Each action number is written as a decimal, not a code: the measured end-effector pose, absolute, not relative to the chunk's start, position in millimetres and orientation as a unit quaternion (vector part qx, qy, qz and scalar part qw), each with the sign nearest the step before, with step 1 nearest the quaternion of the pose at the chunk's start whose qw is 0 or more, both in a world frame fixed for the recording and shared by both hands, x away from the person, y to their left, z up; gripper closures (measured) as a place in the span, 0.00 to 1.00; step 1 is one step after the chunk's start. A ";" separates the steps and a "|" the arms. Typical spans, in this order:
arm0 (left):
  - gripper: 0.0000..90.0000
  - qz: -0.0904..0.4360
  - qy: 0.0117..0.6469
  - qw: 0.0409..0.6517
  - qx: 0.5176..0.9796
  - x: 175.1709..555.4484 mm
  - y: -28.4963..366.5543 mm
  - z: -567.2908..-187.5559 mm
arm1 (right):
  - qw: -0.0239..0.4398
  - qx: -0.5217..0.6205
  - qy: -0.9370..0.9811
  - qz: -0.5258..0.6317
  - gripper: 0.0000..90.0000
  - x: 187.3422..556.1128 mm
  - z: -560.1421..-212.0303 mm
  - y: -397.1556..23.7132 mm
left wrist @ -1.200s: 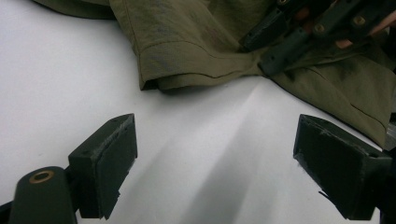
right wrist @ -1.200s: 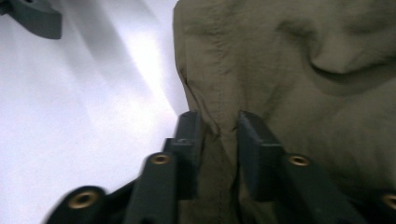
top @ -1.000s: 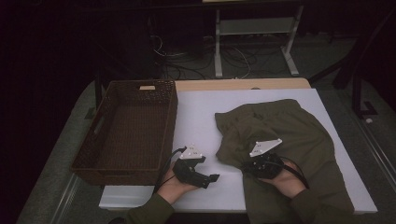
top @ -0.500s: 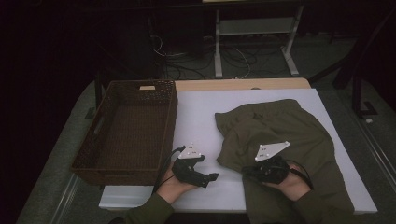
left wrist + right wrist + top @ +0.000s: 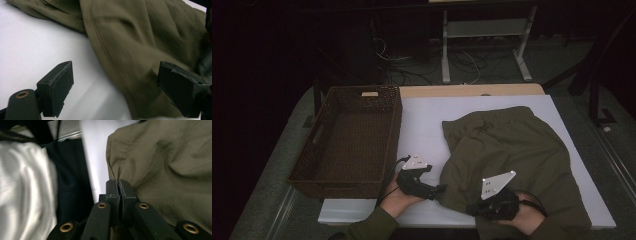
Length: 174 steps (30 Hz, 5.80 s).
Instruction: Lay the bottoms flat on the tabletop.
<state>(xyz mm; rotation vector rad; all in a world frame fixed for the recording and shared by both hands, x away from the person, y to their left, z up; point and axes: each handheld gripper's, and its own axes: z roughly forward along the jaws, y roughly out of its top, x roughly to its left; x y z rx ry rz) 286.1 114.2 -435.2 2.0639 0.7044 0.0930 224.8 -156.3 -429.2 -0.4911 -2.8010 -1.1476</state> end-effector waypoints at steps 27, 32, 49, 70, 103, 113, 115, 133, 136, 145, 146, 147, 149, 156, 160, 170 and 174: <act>0.15 0.037 0.283 0.456 0.843 288.0 112.6 -436.8 | -0.046 -0.241 -0.878 -0.411 0.47 266.8 -411.1 -170.6; 0.15 0.037 0.283 0.456 0.843 287.7 112.8 -436.8 | -0.038 -0.259 -0.891 -0.372 0.42 279.0 -426.7 -151.7; 0.15 0.038 0.283 0.455 0.844 287.6 112.5 -437.1 | -0.076 -0.254 -0.904 -0.337 0.99 288.4 -444.8 -137.0; 0.15 0.038 0.285 0.459 0.840 288.1 113.8 -435.9 | 0.069 -0.154 -0.913 -0.371 1.00 240.0 -437.1 -129.1; 0.16 0.031 0.306 0.450 0.838 294.7 108.5 -442.5 | -0.076 -0.303 -0.841 -0.442 0.31 265.7 -409.8 -223.3; 0.15 0.033 0.318 0.455 0.831 307.4 104.9 -440.1 | -0.101 -0.365 -0.819 -0.432 0.16 275.2 -416.6 -253.9; 0.15 0.036 0.321 0.454 0.831 310.7 103.2 -439.0 | -0.101 -0.374 -0.816 -0.430 0.16 276.6 -417.7 -256.0; 0.23 0.082 0.369 0.449 0.810 353.4 93.2 -432.5 | -0.127 -0.394 -0.809 -0.418 0.16 270.7 -429.1 -268.7; 0.27 0.081 0.375 0.448 0.807 362.4 89.2 -434.8 | -0.125 -0.392 -0.810 -0.418 0.16 271.2 -429.6 -269.3; 0.42 0.097 0.382 0.429 0.813 390.7 70.7 -438.3 | -0.123 -0.397 -0.809 -0.417 0.16 273.8 -432.2 -270.4; 0.43 0.099 0.383 0.425 0.814 393.7 68.6 -438.8 | -0.123 -0.397 -0.808 -0.417 0.16 273.7 -432.3 -270.7; 0.45 0.099 0.385 0.422 0.815 396.5 66.4 -439.5 | -0.123 -0.397 -0.809 -0.417 0.16 273.6 -432.5 -271.1; 0.46 0.100 0.391 0.416 0.815 402.7 63.5 -441.2 | -0.124 -0.396 -0.809 -0.415 0.16 273.6 -432.7 -271.3; 0.57 0.094 0.406 0.390 0.821 418.6 55.1 -449.9 | -0.124 -0.393 -0.812 -0.413 0.16 273.9 -433.6 -270.6; 0.70 0.105 0.407 0.383 0.823 419.7 50.7 -451.2 | -0.123 -0.394 -0.811 -0.414 0.16 274.2 -433.8 -272.2; 0.98 0.136 0.397 0.375 0.827 424.2 49.5 -445.6 | -0.121 -0.395 -0.809 -0.418 0.16 274.7 -433.0 -273.1; 0.98 0.160 0.407 0.372 0.818 434.6 54.3 -438.3 | -0.122 -0.396 -0.808 -0.419 0.16 275.1 -432.8 -273.9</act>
